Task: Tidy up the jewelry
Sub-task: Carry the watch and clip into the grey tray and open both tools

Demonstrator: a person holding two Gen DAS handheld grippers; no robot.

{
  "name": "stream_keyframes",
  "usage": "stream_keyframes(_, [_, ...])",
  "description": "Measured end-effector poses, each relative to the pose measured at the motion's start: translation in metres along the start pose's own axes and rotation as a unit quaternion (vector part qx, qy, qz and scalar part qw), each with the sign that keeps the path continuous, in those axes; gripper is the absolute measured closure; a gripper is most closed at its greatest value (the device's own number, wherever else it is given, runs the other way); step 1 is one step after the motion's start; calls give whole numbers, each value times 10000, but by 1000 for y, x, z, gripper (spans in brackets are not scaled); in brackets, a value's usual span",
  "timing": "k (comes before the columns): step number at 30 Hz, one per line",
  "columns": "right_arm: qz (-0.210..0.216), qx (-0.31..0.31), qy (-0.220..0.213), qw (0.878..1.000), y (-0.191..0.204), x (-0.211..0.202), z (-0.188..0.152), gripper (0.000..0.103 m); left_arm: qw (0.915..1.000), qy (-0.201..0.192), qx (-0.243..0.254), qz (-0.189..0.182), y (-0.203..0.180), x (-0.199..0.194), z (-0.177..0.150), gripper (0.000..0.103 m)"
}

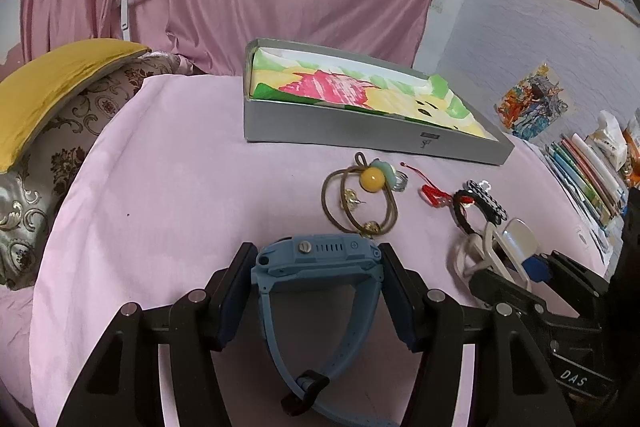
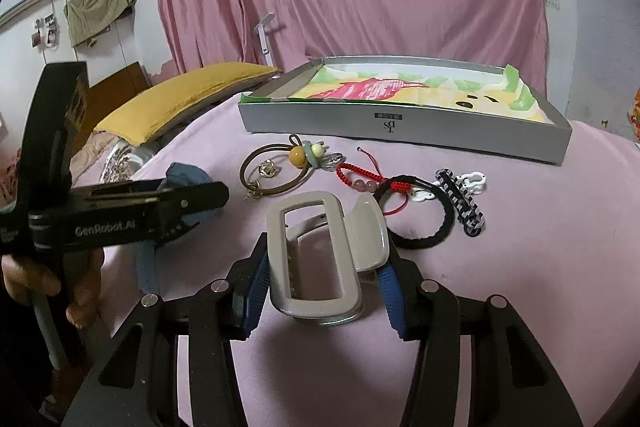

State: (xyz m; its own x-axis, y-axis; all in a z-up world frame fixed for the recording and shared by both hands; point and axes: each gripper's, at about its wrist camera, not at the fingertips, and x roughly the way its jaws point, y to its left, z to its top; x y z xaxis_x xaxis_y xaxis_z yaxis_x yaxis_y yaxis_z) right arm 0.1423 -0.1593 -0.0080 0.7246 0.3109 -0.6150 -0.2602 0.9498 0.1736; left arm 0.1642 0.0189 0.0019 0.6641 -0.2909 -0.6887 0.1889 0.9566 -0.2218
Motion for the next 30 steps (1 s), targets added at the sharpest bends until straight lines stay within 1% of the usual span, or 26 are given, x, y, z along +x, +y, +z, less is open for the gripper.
stream_keyframes(2, [127, 72, -38, 9999, -2, -1, -1, 58, 10000, -88, 13, -7, -2, -3, -3, 45])
stream_keyframes(8, [245, 143, -264, 9992, -4, -7, -2, 58, 9990, -443, 110, 35, -12, -16, -7, 45])
stream_keyframes(11, [341, 176, -481, 9981, -7, -16, 2, 58, 9979, -642, 75, 38, -14, -26, 2, 45])
stream_keyframes(13, [376, 195, -636, 9971, -11, -23, 9, 58, 9961, -881, 75, 29, -16, -34, 15, 45])
stream_keyframes(14, [394, 193, -731, 9964, -14, -26, 14, 58, 9952, -980, 78, 38, -18, -37, 21, 45])
stream_keyframes(17, [334, 100, -1064, 9937, -22, -36, 35, 58, 9890, -1471, 114, 64, -24, -47, 45, 45])
stream_keyframes(19, [282, 46, -1277, 9914, -27, -40, 51, 58, 9818, -1892, 139, 59, -28, -51, 65, 45])
stream_keyframes(22, [151, -117, -1727, 9848, -38, -43, 85, 58, 9712, -2373, 169, 107, -33, -49, 94, 45])
stream_keyframes(24, [57, -230, -1957, 9804, -43, -40, 107, 58, 9649, -2609, 248, 163, -37, -43, 112, 45])
stream_keyframes(26, [-36, -296, -2130, 9766, -49, -33, 131, 58, 9620, -2710, 264, 223, -38, -32, 132, 45])
stream_keyframes(28, [-97, -303, -2202, 9749, -54, -23, 148, 58, 9635, -2660, 226, 206, -37, -15, 156, 45])
stream_keyframes(30, [-137, -268, -2227, 9744, -62, -7, 168, 58, 9667, -2547, 139, 193, -35, 0, 171, 45])
